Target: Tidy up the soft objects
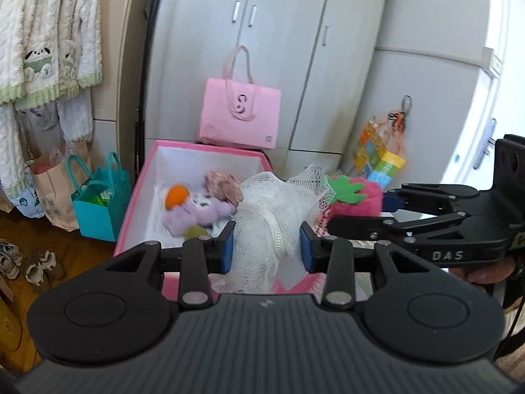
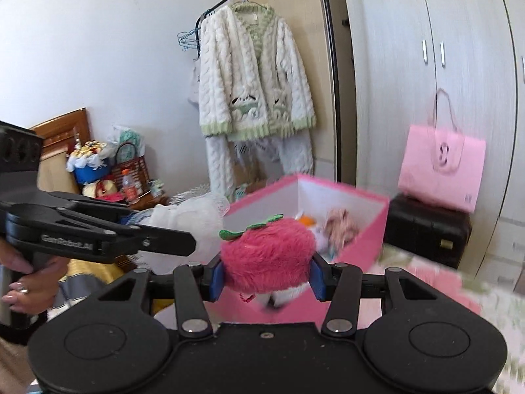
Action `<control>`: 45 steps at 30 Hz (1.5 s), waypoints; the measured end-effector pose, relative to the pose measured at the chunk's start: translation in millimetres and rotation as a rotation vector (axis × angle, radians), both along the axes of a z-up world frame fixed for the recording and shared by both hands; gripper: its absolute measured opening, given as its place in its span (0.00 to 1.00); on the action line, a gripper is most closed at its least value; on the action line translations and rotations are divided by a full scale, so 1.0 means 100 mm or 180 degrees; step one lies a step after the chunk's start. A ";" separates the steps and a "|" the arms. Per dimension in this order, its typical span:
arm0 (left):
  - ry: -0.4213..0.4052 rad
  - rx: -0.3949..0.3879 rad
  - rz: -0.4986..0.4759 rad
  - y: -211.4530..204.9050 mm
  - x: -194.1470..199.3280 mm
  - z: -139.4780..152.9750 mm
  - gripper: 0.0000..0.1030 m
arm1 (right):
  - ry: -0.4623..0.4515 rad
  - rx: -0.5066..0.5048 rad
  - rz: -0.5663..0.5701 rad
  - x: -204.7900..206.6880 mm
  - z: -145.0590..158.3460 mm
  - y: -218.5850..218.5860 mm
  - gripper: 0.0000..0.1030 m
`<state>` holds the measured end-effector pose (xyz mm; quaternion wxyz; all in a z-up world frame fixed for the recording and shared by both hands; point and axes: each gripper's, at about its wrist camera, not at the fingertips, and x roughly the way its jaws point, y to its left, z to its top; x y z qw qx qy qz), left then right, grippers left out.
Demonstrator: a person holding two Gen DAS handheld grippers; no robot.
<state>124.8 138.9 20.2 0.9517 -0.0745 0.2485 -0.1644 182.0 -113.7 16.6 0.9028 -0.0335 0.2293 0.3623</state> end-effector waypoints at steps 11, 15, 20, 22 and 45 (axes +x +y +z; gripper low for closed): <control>0.0353 0.0103 0.0427 0.23 0.90 -0.32 0.37 | 0.0086 -0.0360 0.0178 0.98 -0.30 0.51 0.53; 0.0433 0.0168 0.0459 0.22 1.09 -0.40 0.37 | 0.0231 -0.0464 0.0277 1.19 -0.45 0.63 0.53; 0.0514 0.0241 0.0572 0.19 1.26 -0.47 0.39 | 0.0114 -0.0802 0.0354 1.32 -0.54 0.82 0.53; 0.0518 0.0269 0.0630 0.18 1.29 -0.49 0.45 | 0.0089 -0.0882 0.0382 1.35 -0.56 0.84 0.55; -0.0099 0.0393 0.0598 -0.21 0.24 -0.16 0.77 | -0.0066 -0.0294 -0.0194 0.34 -0.25 -0.13 0.77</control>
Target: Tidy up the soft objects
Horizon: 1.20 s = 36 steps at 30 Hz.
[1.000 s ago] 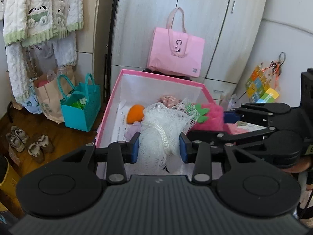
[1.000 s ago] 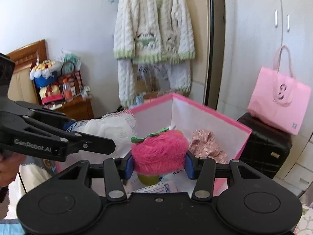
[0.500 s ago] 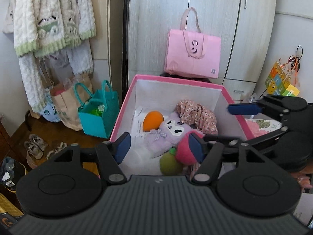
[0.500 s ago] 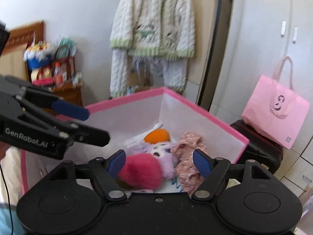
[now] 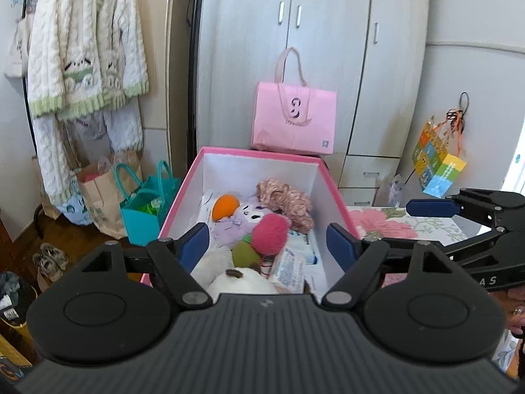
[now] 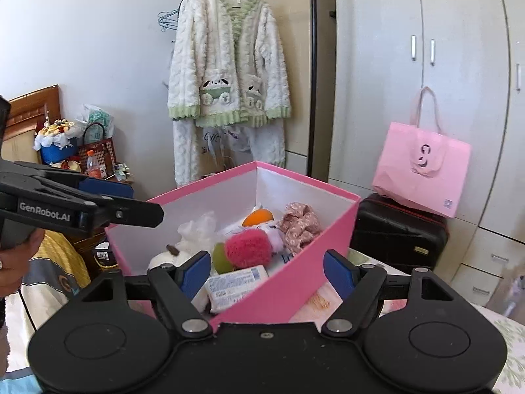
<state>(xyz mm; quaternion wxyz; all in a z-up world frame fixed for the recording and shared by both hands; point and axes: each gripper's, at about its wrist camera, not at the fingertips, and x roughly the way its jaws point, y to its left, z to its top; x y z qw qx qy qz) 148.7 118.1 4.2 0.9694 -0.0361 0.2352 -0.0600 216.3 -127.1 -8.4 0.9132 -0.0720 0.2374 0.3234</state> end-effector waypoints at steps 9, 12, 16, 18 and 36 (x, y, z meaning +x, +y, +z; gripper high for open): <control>-0.0137 0.0158 -0.0205 -0.29 -0.38 0.12 0.85 | -0.0072 0.0078 -0.0226 -0.40 0.10 -0.31 0.80; -0.0145 0.0184 -0.0271 -0.37 -0.46 0.15 0.91 | -0.0070 0.0050 -0.0365 -0.48 0.12 -0.40 0.81; -0.0151 0.0202 -0.0279 -0.44 -0.55 0.19 1.00 | -0.0078 0.0044 -0.0556 -0.61 0.16 -0.53 0.88; -0.0094 0.0175 -0.0291 -0.45 -0.56 0.19 1.00 | -0.0071 -0.0076 -0.0669 -0.66 0.17 -0.56 0.89; 0.0085 0.0166 -0.0063 -0.57 -0.78 0.26 1.00 | -0.0109 0.0006 -0.1765 -1.10 0.24 -0.82 0.98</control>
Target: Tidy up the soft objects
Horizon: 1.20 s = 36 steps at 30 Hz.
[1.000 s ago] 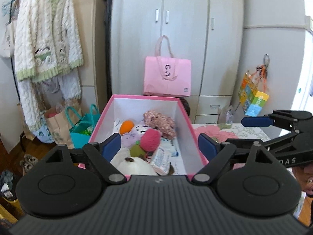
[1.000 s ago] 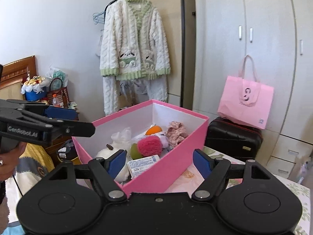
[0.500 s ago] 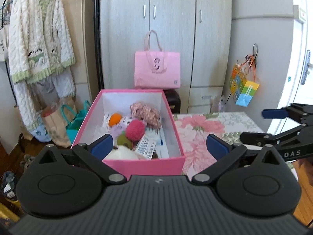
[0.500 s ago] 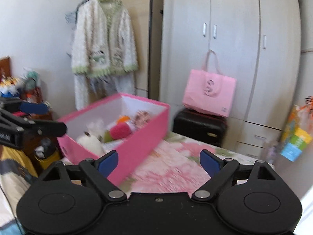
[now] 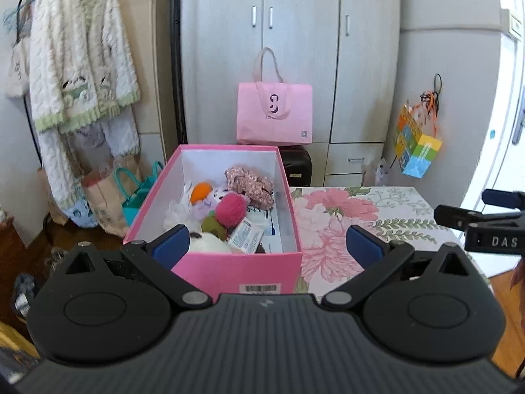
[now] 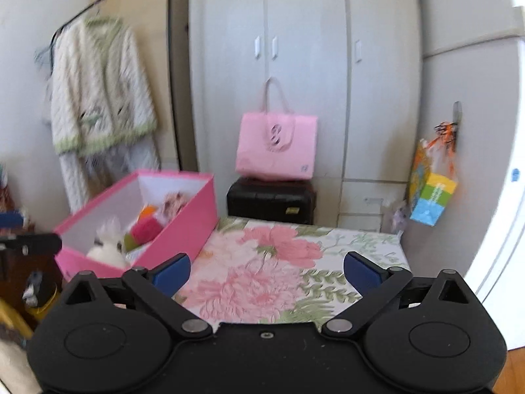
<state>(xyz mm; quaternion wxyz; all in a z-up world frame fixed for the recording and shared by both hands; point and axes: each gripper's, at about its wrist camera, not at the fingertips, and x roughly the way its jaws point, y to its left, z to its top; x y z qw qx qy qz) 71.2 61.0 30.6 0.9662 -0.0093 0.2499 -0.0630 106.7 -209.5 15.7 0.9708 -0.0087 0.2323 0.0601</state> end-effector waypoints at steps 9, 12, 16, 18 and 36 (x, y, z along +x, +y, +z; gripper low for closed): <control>-0.0129 0.0074 -0.0057 -0.16 -0.07 -0.12 1.00 | 0.0040 0.0233 -0.0059 -0.13 -0.10 -0.03 0.98; -0.0179 0.0101 -0.0035 -0.19 -0.12 -0.15 1.00 | 0.0134 0.0269 -0.0115 -0.19 -0.12 -0.03 0.98; -0.0218 0.0091 -0.0031 -0.23 -0.16 -0.21 1.00 | 0.0175 0.0174 -0.0221 -0.26 -0.16 -0.01 0.98; -0.0201 0.0063 -0.0064 -0.24 -0.17 -0.23 1.00 | 0.0178 0.0146 -0.0271 -0.30 -0.17 -0.01 0.98; -0.0198 0.0233 0.0149 -0.17 -0.31 -0.26 1.00 | 0.0208 0.0043 -0.0577 -0.48 -0.18 -0.09 0.98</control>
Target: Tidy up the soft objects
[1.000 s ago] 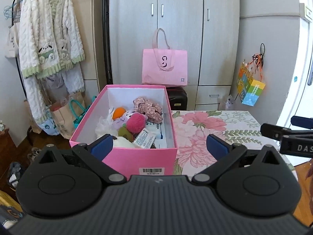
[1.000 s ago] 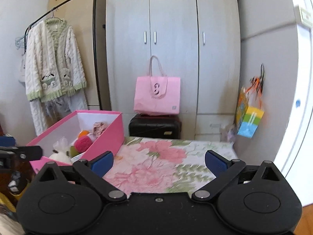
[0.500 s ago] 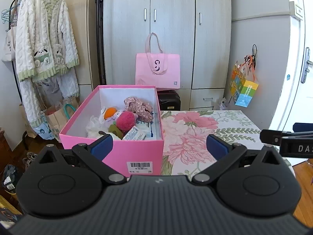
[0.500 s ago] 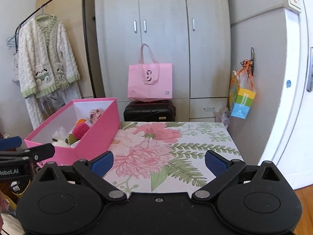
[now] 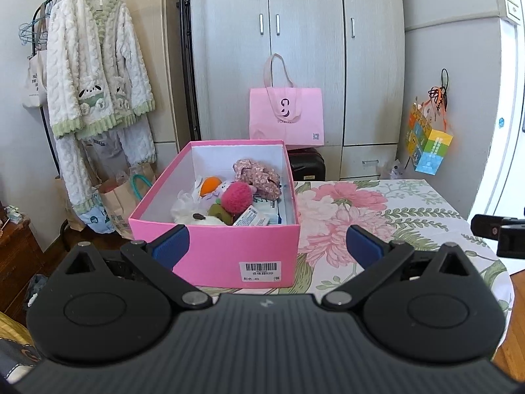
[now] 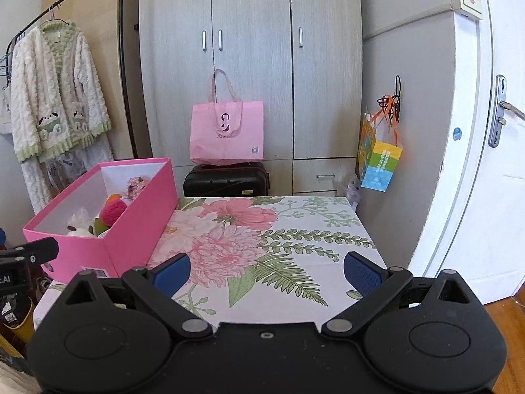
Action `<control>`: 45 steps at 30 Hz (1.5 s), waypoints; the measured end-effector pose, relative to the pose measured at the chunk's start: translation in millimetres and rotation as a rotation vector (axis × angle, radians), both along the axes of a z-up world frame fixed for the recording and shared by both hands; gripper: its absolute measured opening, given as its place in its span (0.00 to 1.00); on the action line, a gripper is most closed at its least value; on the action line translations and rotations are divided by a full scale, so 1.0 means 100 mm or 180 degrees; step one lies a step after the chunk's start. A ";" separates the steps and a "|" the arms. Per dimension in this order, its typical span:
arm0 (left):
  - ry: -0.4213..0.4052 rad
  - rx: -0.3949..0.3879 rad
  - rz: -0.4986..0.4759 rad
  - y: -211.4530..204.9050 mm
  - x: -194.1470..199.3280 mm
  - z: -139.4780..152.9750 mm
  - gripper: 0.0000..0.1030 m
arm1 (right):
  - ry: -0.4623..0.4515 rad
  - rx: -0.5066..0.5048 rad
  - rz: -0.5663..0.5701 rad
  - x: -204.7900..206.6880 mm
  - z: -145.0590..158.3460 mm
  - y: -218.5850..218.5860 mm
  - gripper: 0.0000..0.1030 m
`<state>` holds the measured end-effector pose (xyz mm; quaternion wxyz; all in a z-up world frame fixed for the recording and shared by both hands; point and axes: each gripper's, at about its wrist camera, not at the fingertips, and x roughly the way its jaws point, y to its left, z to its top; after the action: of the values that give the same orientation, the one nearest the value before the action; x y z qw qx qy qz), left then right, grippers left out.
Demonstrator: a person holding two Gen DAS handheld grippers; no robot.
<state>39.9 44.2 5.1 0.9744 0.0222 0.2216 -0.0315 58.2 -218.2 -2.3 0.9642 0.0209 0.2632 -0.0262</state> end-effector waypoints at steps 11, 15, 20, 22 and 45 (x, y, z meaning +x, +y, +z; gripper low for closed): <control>-0.0018 -0.0054 -0.0041 0.06 -0.08 -0.03 1.00 | -0.0179 -0.0176 -0.0034 -0.18 0.03 0.12 0.98; -0.0058 -0.0045 -0.0055 0.06 -0.12 -0.05 1.00 | -0.0232 -0.0221 -0.0049 -0.22 0.03 0.17 0.98; -0.0096 0.0048 -0.0062 0.02 -0.14 -0.05 1.00 | -0.0253 -0.0185 -0.0038 -0.26 0.00 0.20 0.98; -0.0100 0.0045 -0.0088 0.01 -0.15 -0.05 1.00 | -0.0260 -0.0172 -0.0031 -0.27 -0.01 0.21 0.98; -0.0175 0.0001 -0.0139 0.04 -0.21 -0.05 1.00 | -0.0263 -0.0059 -0.0114 -0.29 -0.05 0.13 0.98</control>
<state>19.4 48.6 -0.3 0.9792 0.0279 0.1941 -0.0521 29.5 -205.5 -7.3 0.9737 0.0177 0.2226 -0.0450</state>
